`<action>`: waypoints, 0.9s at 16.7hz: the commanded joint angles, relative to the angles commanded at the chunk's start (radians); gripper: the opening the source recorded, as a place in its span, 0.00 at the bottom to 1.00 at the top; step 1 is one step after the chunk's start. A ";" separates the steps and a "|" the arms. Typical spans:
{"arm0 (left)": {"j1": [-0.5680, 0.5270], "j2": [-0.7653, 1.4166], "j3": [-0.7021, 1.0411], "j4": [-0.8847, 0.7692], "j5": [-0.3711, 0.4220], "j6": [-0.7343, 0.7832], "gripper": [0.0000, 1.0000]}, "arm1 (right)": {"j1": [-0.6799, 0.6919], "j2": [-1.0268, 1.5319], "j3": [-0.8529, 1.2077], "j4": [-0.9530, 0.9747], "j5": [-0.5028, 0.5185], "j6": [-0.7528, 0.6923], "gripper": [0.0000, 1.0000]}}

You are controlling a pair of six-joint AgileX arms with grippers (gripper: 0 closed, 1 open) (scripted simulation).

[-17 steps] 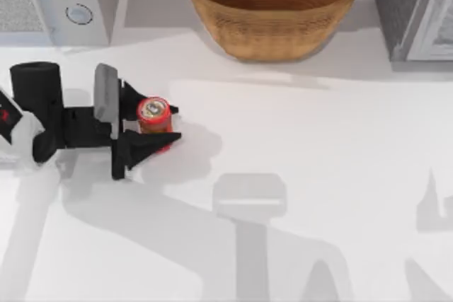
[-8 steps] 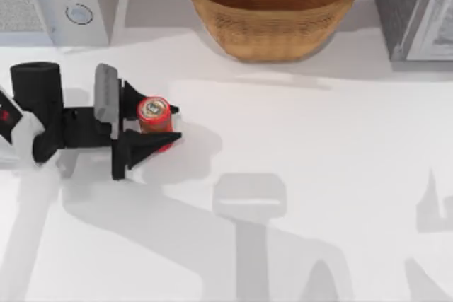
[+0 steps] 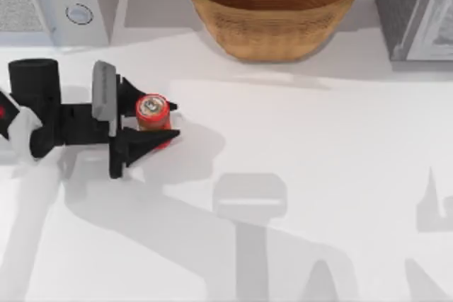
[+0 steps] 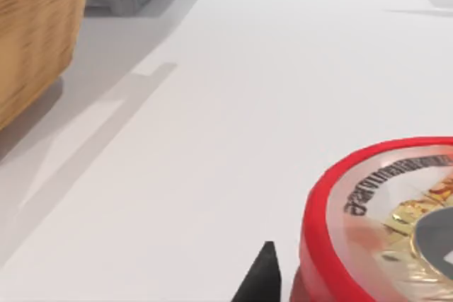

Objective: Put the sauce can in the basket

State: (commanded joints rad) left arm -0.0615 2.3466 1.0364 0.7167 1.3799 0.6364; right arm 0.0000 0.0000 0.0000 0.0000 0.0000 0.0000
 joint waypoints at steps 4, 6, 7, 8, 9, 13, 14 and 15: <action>0.043 -0.053 0.021 -0.214 0.043 0.217 0.00 | 0.000 0.000 0.000 0.000 0.000 0.000 1.00; 0.072 -0.087 0.033 -0.380 0.070 0.379 0.00 | 0.000 0.000 0.000 0.000 0.000 0.000 1.00; 0.089 -0.104 0.039 -0.473 0.084 0.465 0.00 | 0.000 0.000 0.000 0.000 0.000 0.000 1.00; 0.107 -0.122 0.046 -0.564 0.097 0.547 0.00 | 0.000 0.000 0.000 0.000 0.000 0.000 1.00; 0.126 -0.139 0.052 -0.656 0.108 0.630 0.00 | 0.000 0.000 0.000 0.000 0.000 0.000 1.00; 0.202 -0.203 0.075 -1.044 0.141 0.969 0.00 | 0.000 0.000 0.000 0.000 0.000 0.000 1.00; 0.220 -0.216 0.080 -1.142 0.144 1.051 0.00 | 0.000 0.000 0.000 0.000 0.000 0.000 1.00; 0.236 -0.228 0.085 -1.239 0.146 1.131 0.00 | 0.000 0.000 0.000 0.000 0.000 0.000 1.00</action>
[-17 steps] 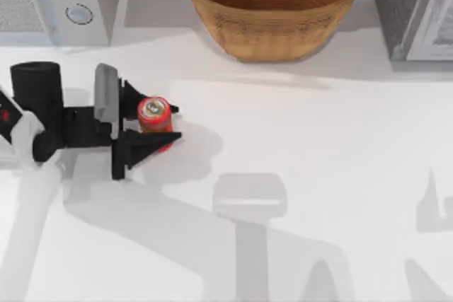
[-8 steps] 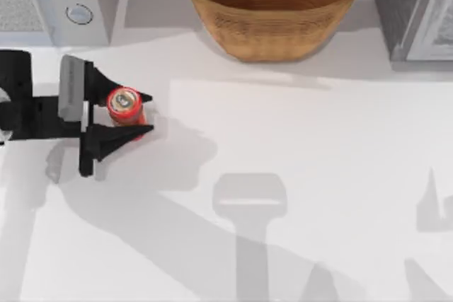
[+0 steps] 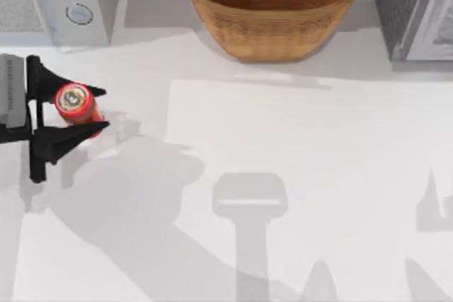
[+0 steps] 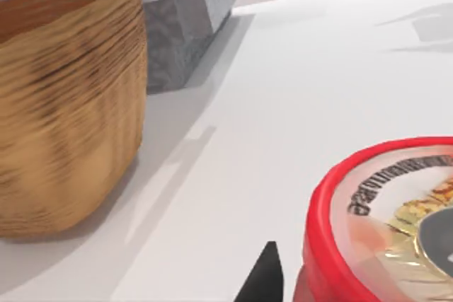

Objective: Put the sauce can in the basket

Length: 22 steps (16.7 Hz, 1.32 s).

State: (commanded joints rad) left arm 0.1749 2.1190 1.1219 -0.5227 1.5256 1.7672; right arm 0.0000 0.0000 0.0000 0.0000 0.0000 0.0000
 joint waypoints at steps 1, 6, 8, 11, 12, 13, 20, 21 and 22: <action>0.015 -0.010 0.005 -0.095 -0.001 0.077 0.00 | 0.000 0.000 0.000 0.000 0.000 0.000 1.00; 0.064 -0.044 0.019 -0.518 -0.031 0.400 0.00 | 0.000 0.000 0.000 0.000 0.000 0.000 1.00; 0.074 -0.050 0.021 -0.656 -0.053 0.496 0.00 | 0.000 0.000 0.000 0.000 0.000 0.000 1.00; 0.084 -0.048 0.018 -0.821 -0.087 0.597 0.00 | 0.000 0.000 0.000 0.000 0.000 0.000 1.00; 0.085 -0.045 0.016 -0.863 -0.097 0.621 0.00 | 0.000 0.000 0.000 0.000 0.000 0.000 1.00; 0.086 -0.042 0.015 -0.898 -0.107 0.640 0.00 | 0.000 0.000 0.000 0.000 0.000 0.000 1.00; 0.083 -0.036 0.018 -0.954 -0.124 0.675 0.00 | 0.000 0.000 0.000 0.000 0.000 0.000 1.00; 0.080 -0.036 0.019 -0.952 -0.122 0.675 0.00 | 0.000 0.000 0.000 0.000 0.000 0.000 1.00; 0.080 -0.036 0.019 -0.952 -0.122 0.675 0.00 | 0.000 0.000 0.000 0.000 0.000 0.000 1.00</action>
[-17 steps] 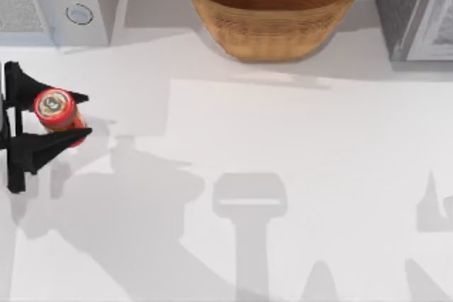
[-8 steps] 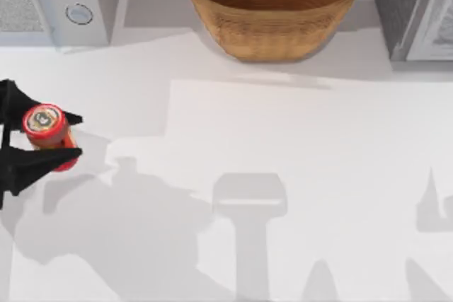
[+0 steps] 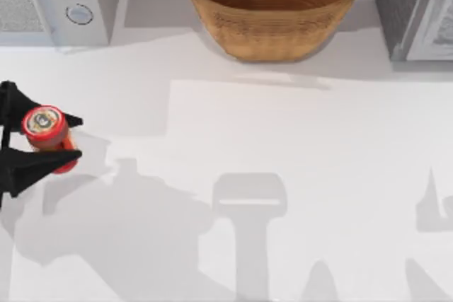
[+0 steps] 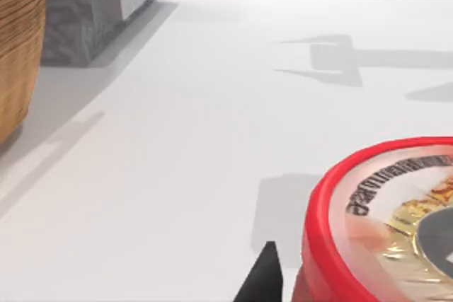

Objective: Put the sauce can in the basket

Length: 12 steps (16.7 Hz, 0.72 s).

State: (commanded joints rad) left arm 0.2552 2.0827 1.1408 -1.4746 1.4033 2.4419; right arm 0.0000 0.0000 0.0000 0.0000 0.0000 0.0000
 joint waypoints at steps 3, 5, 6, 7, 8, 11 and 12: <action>-0.015 0.007 0.030 0.059 -0.027 -0.055 0.00 | 0.000 0.000 0.000 0.000 0.000 0.000 1.00; -0.035 0.009 0.061 0.149 -0.076 -0.141 0.00 | 0.000 0.000 0.000 0.000 0.000 0.000 1.00; -0.048 0.009 0.080 0.208 -0.109 -0.198 0.00 | 0.000 0.000 0.000 0.000 0.000 0.000 1.00; -0.062 0.011 0.102 0.277 -0.146 -0.267 0.00 | 0.000 0.000 0.000 0.000 0.000 0.000 1.00; -0.078 0.013 0.127 0.357 -0.186 -0.346 0.00 | 0.000 0.000 0.000 0.000 0.000 0.000 1.00; -0.129 0.018 0.209 0.616 -0.319 -0.631 0.00 | 0.000 0.000 0.000 0.000 0.000 0.000 1.00; -0.148 0.020 0.239 0.702 -0.366 -0.731 0.00 | 0.000 0.000 0.000 0.000 0.000 0.000 1.00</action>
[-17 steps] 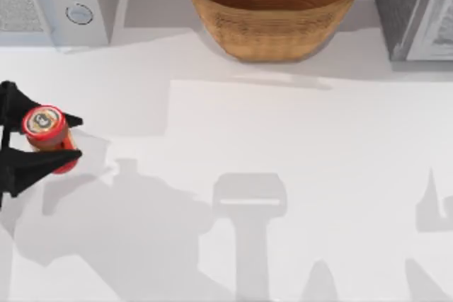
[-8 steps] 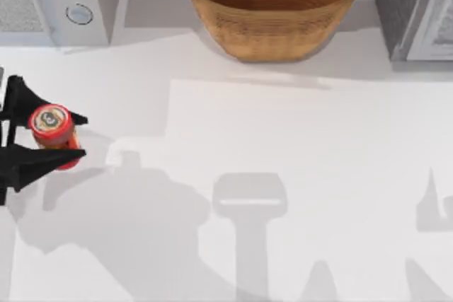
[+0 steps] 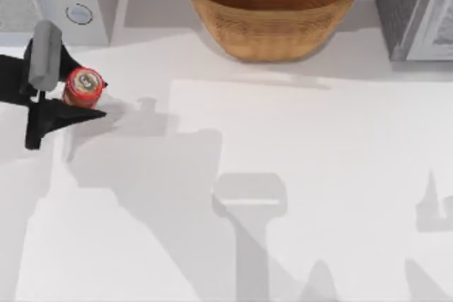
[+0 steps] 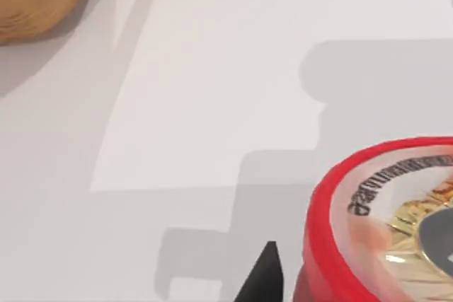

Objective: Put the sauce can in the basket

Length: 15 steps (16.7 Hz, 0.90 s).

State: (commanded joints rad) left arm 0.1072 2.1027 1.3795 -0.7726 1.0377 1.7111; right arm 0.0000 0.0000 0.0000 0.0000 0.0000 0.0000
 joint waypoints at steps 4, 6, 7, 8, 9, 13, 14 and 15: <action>-0.090 0.008 0.116 0.345 -0.183 -0.428 0.00 | 0.000 0.000 0.000 0.000 0.000 0.000 1.00; -0.146 0.016 0.170 0.504 -0.269 -0.643 0.00 | 0.000 0.000 0.000 0.000 0.000 0.000 1.00; -0.176 0.021 0.196 0.579 -0.308 -0.748 0.00 | 0.000 0.000 0.000 0.000 0.000 0.000 1.00; -0.208 0.026 0.220 0.649 -0.346 -0.851 0.00 | 0.000 0.000 0.000 0.000 0.000 0.000 1.00; -0.241 0.032 0.241 0.715 -0.382 -0.950 0.00 | 0.000 0.000 0.000 0.000 0.000 0.000 1.00; -0.373 0.055 0.310 0.931 -0.502 -1.311 0.00 | 0.000 0.000 0.000 0.000 0.000 0.000 1.00; -0.403 0.061 0.323 0.972 -0.526 -1.385 0.00 | 0.000 0.000 0.000 0.000 0.000 0.000 1.00; -0.430 0.069 0.333 1.007 -0.547 -1.451 0.00 | 0.000 0.000 0.000 0.000 0.000 0.000 1.00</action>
State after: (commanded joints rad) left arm -0.3230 2.1713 1.7126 0.2346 0.4904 0.2600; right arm 0.0000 0.0000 0.0000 0.0000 0.0000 0.0000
